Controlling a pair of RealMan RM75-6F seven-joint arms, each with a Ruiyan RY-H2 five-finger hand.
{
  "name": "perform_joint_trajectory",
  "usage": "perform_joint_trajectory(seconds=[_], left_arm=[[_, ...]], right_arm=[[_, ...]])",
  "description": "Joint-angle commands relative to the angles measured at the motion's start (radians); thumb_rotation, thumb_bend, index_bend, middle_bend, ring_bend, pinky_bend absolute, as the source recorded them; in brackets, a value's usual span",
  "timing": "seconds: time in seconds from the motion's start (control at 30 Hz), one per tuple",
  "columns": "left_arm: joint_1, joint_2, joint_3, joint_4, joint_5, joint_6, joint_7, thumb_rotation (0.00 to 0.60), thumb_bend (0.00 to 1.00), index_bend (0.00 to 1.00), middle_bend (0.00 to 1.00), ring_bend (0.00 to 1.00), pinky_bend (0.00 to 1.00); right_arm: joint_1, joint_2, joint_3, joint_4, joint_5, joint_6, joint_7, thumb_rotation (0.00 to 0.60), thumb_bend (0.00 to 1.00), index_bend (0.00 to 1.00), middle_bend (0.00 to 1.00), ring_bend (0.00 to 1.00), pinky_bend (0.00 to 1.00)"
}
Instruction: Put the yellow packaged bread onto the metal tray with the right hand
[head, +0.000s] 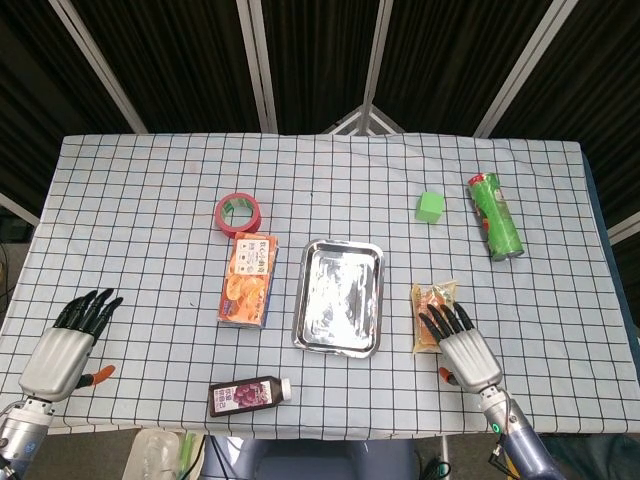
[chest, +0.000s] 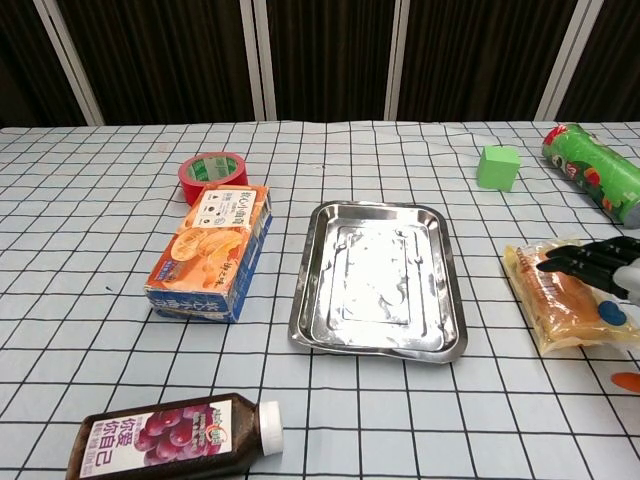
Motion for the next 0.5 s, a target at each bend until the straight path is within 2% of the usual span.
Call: perform_joint_trajectory(seconds=[0.03,0.33,0.5], left_arm=[[-0.001,0.0,-0.002,0.001,-0.003,-0.001,-0.002,0.6,0.08,0.0,0.0,0.0,0.09],[0.0,-0.005,-0.001,-0.002,-0.008,-0.004,0.013,0.6,0.08,0.0,0.0,0.0,0.09],[-0.001,-0.008,-0.003,-0.002,-0.015,-0.008,0.02,0.6,0.08,0.0,0.0,0.0,0.09]], right_arm=[[0.021,-0.016,0.023,0.01,0.035,-0.021,-0.031,0.6,0.28,0.0,0.0,0.0,0.04],[0.065,-0.017,0.049,0.028,0.122,-0.077,-0.049,0.6,0.28,0.0,0.0,0.0,0.04],[0.085,-0.019,0.052,0.042,0.146,-0.1,-0.017,0.6,0.28,0.0,0.01,0.0,0.16]])
